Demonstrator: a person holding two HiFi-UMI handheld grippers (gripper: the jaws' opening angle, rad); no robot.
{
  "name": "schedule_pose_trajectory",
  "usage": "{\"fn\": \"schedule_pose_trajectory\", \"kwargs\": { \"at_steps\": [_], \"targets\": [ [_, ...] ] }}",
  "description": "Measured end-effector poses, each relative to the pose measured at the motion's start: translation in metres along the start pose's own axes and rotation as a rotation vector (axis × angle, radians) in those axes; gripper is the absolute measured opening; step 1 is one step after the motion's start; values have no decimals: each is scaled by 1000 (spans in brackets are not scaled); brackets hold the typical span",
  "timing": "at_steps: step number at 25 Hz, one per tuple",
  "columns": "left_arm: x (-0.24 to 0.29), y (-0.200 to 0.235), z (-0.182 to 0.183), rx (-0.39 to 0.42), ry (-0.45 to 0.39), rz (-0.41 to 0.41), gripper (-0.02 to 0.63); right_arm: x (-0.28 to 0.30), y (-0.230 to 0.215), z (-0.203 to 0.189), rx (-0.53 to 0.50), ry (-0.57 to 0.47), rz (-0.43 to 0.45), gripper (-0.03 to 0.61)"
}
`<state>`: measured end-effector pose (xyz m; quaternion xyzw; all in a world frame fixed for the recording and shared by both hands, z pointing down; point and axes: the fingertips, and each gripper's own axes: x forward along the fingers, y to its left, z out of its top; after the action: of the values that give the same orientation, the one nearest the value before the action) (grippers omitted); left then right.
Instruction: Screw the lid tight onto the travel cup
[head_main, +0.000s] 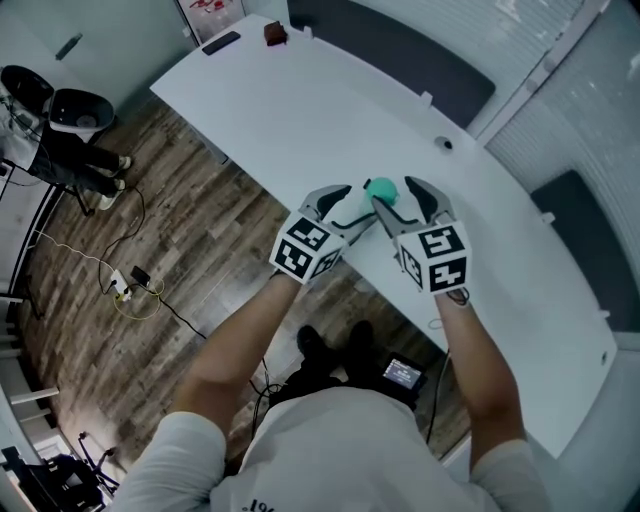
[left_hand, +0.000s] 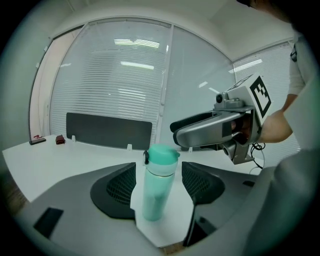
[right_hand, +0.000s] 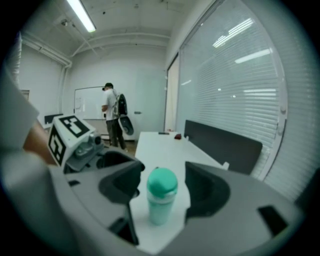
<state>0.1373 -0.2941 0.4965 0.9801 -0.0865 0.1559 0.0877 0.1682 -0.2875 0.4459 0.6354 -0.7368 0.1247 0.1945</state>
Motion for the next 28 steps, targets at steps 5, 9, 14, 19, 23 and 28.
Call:
{"fn": "schedule_pose_trajectory", "kwargs": {
  "at_steps": [5,9,14,19,23,28],
  "targets": [
    [-15,3,14,-21,-36,4,304,-12,-2,10,12,-19,-24,285],
    [-30,4,36,-38,-83,-2,303,-23,-3,24,27,-47,-49,284],
    [-56,-5,67,-38,-147,-22,277,-42,2,43,50,-99,-85,160],
    [-90,-20,85,-29,-214,-63,200,-60,9,56,87,-140,-120,104],
    [-118,-28,93,-45,-252,-76,151,-78,20,63,100,-170,-142,84],
    [-148,-40,99,-66,-304,-99,69,-99,29,62,129,-187,-166,59]
  ]
}}
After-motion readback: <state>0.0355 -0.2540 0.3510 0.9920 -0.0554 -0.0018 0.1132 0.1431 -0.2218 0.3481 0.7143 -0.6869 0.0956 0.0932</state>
